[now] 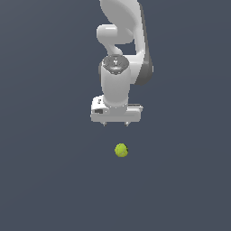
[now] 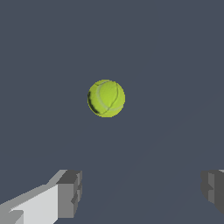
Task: Pick up the object and move it to a goal position.
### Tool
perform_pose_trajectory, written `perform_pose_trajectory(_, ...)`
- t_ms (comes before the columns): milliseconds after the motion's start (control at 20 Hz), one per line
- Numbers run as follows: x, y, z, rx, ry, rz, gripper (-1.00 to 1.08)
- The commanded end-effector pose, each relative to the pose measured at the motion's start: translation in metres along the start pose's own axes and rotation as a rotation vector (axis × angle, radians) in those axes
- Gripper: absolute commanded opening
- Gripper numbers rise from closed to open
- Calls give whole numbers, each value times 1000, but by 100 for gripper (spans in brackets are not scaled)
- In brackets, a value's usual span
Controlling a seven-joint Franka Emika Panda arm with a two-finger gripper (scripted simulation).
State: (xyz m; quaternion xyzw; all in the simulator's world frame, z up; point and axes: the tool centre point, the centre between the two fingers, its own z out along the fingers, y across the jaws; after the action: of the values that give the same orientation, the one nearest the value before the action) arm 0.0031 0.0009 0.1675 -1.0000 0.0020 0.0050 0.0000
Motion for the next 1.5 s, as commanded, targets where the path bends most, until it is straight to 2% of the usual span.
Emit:
perform_pose_trajectory(0,0,0,0,0,0,0,100)
perform_pose_trajectory(450,14,-19,-13,-7,43,-42,100)
perform_pose_trajectory(800,17,-19,-10,-6,42,-33,100)
perform_pose_trajectory(1100,29,-21,5,-3,36,16,100)
perform_pose_trajectory(1450,52,-26,40,0,22,120,100)
